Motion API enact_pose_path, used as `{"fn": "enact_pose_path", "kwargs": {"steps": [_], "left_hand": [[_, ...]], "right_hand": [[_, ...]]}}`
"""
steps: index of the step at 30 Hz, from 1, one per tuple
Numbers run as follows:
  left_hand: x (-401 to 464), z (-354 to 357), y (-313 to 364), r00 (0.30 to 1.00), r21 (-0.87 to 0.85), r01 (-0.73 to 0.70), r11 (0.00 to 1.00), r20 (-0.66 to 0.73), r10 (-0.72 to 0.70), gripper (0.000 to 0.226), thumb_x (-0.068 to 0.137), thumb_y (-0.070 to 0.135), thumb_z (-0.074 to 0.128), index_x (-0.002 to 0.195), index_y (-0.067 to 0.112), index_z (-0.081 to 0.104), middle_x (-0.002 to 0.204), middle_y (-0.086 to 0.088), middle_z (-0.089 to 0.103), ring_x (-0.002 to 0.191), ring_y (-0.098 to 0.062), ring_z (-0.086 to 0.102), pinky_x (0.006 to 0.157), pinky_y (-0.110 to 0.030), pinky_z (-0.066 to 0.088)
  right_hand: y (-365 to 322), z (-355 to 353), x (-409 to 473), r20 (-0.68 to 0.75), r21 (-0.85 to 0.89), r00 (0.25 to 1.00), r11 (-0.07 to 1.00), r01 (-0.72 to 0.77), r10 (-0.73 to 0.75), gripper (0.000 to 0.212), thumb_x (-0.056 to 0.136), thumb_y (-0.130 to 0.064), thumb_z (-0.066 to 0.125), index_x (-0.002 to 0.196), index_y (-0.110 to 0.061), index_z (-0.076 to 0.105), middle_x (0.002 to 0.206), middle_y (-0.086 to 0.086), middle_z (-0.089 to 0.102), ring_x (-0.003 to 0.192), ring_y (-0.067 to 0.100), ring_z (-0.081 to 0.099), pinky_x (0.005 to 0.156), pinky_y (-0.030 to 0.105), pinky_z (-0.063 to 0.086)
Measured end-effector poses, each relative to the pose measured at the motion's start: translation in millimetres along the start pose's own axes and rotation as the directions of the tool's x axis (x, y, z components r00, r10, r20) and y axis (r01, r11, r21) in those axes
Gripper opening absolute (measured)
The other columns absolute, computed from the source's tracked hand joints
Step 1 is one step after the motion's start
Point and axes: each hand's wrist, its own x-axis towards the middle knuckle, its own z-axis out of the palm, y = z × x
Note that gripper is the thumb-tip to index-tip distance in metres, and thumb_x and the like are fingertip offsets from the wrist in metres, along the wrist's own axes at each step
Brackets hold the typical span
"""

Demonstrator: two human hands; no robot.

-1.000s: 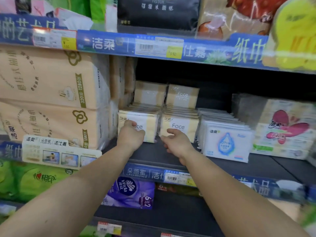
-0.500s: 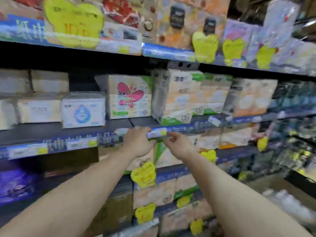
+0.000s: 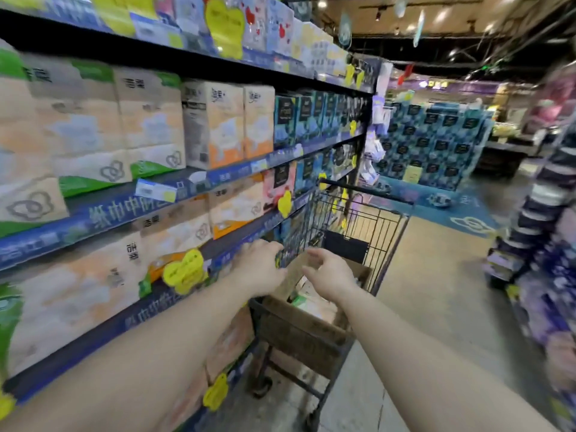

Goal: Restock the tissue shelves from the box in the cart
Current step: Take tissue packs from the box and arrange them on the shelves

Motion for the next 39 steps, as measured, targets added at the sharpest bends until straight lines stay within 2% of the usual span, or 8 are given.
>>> {"fn": "enact_pose_path", "kwargs": {"steps": [7, 15, 18, 22, 29, 33, 36, 39], "left_hand": [[147, 32, 17, 0.985, -0.013, -0.136, 0.991, 0.103, 0.136, 0.063, 0.09, 0.045, 0.056, 0.146, 0.027, 0.032, 0.146, -0.006, 0.038, 0.135, -0.031, 0.035, 0.107, -0.044, 0.036], [270, 84, 2, 0.958, -0.146, -0.037, 0.989, 0.277, 0.077, 0.068, 0.091, 0.041, 0.058, 0.148, 0.023, 0.026, 0.148, -0.012, 0.035, 0.13, -0.033, 0.042, 0.102, -0.041, 0.041], [309, 113, 5, 0.944, -0.205, 0.025, 0.978, 0.326, 0.044, 0.069, 0.092, 0.039, 0.058, 0.15, 0.023, 0.023, 0.152, -0.01, 0.03, 0.132, -0.031, 0.042, 0.102, -0.038, 0.04], [354, 168, 8, 0.916, -0.222, 0.144, 0.964, 0.398, -0.045, 0.072, 0.091, 0.038, 0.061, 0.15, 0.021, 0.023, 0.154, -0.01, 0.028, 0.134, -0.03, 0.04, 0.106, -0.038, 0.039], [413, 265, 31, 0.829, -0.213, 0.42, 0.882, 0.486, -0.277, 0.075, 0.086, 0.043, 0.066, 0.147, 0.017, 0.031, 0.149, -0.01, 0.038, 0.127, -0.026, 0.047, 0.101, -0.036, 0.043], [427, 313, 40, 0.774, -0.195, 0.53, 0.825, 0.508, -0.378, 0.061, 0.085, 0.038, 0.068, 0.137, 0.02, 0.042, 0.128, -0.008, 0.057, 0.103, -0.022, 0.06, 0.087, -0.036, 0.051], [433, 341, 43, 0.739, -0.168, 0.587, 0.792, 0.51, -0.439, 0.069, 0.084, 0.039, 0.07, 0.142, 0.025, 0.036, 0.127, -0.006, 0.056, 0.105, -0.024, 0.06, 0.088, -0.039, 0.052], [447, 373, 42, 0.698, -0.227, 0.662, 0.714, 0.534, -0.478, 0.065, 0.087, 0.028, 0.07, 0.139, 0.029, 0.031, 0.129, 0.002, 0.049, 0.096, -0.015, 0.055, 0.076, -0.02, 0.051]], "right_hand": [[67, -27, 126, -0.104, -0.103, 0.98, 0.978, -0.18, 0.169, 0.05, 0.095, -0.02, 0.054, 0.143, -0.028, 0.041, 0.138, 0.003, 0.05, 0.095, 0.022, 0.063, 0.078, 0.036, 0.055], [163, -19, 235, -0.06, 0.053, 0.907, 0.908, -0.415, 0.417, 0.059, 0.089, -0.003, 0.054, 0.143, -0.024, 0.042, 0.137, 0.004, 0.053, 0.095, 0.016, 0.058, 0.058, 0.016, 0.046], [195, -19, 277, -0.027, 0.079, 0.894, 0.892, -0.444, 0.447, 0.058, 0.087, -0.005, 0.056, 0.141, -0.023, 0.043, 0.135, 0.004, 0.055, 0.11, 0.02, 0.058, 0.077, 0.027, 0.055], [244, -12, 336, 0.07, -0.007, 0.899, 0.902, -0.433, 0.432, 0.052, 0.089, -0.01, 0.06, 0.139, -0.018, 0.045, 0.136, 0.004, 0.054, 0.12, 0.023, 0.055, 0.098, 0.036, 0.049], [338, -12, 441, 0.353, -0.108, 0.837, 0.907, -0.407, 0.418, 0.051, 0.094, -0.014, 0.053, 0.144, -0.02, 0.039, 0.136, 0.007, 0.054, 0.095, 0.019, 0.059, 0.08, 0.029, 0.052], [377, 3, 487, 0.473, -0.181, 0.805, 0.933, -0.311, 0.359, 0.055, 0.094, -0.018, 0.055, 0.145, -0.018, 0.037, 0.143, 0.002, 0.049, 0.116, 0.02, 0.056, 0.092, 0.028, 0.047], [393, 31, 501, 0.56, -0.211, 0.761, 0.945, -0.251, 0.327, 0.049, 0.094, -0.023, 0.056, 0.141, -0.021, 0.043, 0.137, 0.004, 0.052, 0.106, 0.022, 0.057, 0.078, 0.025, 0.044], [408, 66, 512, 0.604, -0.212, 0.729, 0.946, -0.243, 0.323, 0.048, 0.093, -0.03, 0.055, 0.139, -0.035, 0.041, 0.131, -0.004, 0.056, 0.109, 0.021, 0.057, 0.085, 0.035, 0.05]]}}
